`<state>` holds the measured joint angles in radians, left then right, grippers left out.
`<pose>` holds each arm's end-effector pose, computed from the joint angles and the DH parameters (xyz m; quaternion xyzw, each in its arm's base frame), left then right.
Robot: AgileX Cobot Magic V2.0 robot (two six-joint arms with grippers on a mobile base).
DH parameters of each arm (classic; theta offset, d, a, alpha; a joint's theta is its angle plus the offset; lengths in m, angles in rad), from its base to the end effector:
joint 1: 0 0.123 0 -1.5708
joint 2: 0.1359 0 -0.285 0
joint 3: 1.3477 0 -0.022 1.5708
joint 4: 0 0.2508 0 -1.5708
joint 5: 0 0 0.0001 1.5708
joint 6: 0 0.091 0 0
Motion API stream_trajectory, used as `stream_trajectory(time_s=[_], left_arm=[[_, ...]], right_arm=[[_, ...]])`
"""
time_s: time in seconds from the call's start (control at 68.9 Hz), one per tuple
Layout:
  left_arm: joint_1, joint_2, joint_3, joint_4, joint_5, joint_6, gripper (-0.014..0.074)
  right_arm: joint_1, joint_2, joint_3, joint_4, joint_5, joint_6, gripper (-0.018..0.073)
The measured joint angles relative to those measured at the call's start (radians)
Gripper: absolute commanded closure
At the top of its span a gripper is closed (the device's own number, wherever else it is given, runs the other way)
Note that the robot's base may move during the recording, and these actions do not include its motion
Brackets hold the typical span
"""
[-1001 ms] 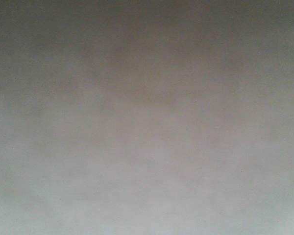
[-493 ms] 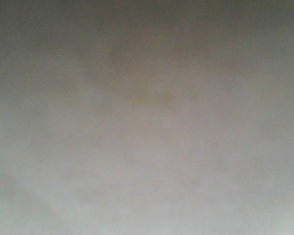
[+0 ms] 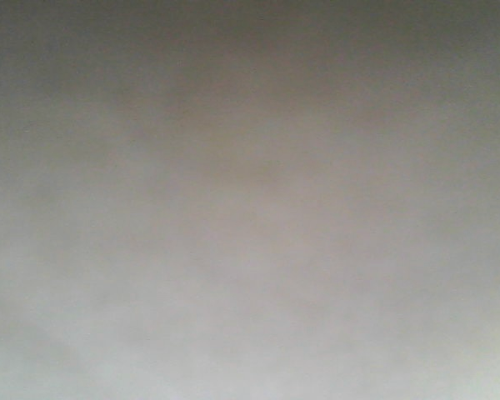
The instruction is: Grab box from left shelf to table start
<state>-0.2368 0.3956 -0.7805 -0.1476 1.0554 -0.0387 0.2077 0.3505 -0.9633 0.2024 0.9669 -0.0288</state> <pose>0.0392 -0.0215 0.3517 0.0853 0.8740 -0.1379 0.4580 0.0091 0.0173 0.4117 -0.0981 0.7847 0.1544 0.5922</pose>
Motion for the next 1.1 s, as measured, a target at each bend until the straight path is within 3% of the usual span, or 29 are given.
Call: stream_trajectory(time_s=[1.103], left_arm=[[0.0,0.0,0.002,0.0,0.0,0.0,0.0696]], right_arm=[[0.0,0.004,0.0,0.0,0.0,0.0,0.0501]])
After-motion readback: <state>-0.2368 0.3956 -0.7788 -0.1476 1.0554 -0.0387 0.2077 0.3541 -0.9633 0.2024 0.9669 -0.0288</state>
